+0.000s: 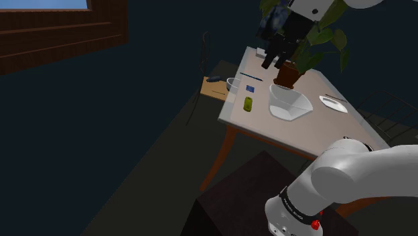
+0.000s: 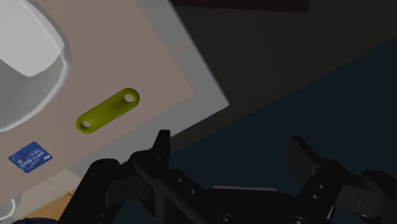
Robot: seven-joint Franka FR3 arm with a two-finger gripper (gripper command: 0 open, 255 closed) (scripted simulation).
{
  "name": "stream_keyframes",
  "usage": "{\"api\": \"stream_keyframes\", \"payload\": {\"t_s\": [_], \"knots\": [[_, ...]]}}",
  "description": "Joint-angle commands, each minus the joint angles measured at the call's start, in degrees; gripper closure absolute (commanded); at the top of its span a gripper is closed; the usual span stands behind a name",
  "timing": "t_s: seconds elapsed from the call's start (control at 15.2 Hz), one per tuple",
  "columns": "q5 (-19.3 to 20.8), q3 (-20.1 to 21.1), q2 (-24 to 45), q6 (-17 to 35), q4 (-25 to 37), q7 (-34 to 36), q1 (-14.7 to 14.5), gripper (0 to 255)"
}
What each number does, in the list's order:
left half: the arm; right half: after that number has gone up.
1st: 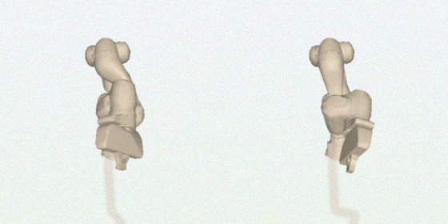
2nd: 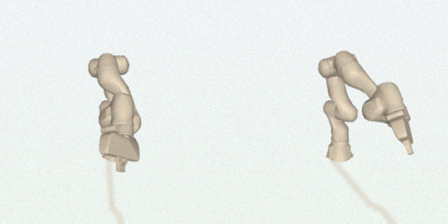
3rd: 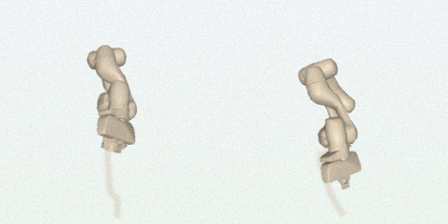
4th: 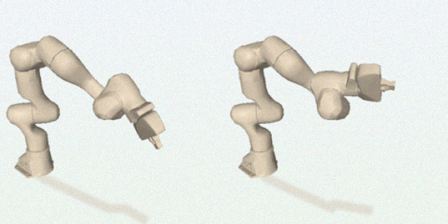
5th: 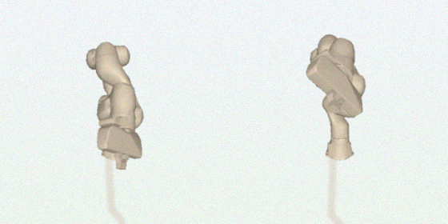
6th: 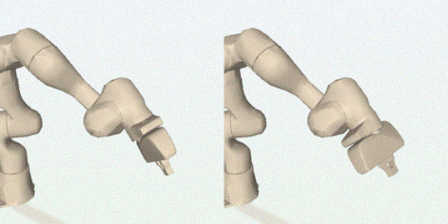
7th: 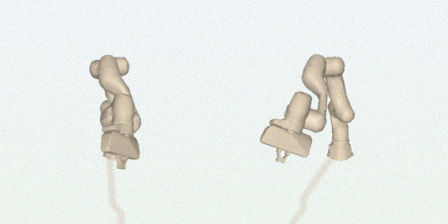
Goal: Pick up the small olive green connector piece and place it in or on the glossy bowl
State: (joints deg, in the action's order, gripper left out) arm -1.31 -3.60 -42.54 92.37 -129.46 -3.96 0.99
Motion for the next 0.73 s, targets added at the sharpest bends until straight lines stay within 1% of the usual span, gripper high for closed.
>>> {"api": "stream_keyframes", "payload": {"t_s": [0.0, 0.66], "knots": [[0.00, 0.00, 0.00, 0.00, 0.00, 0.00, 0.00, 0], [1.25, 0.01, 14.31, 14.65, -2.68, 15.19, 7.27, 0]]}}
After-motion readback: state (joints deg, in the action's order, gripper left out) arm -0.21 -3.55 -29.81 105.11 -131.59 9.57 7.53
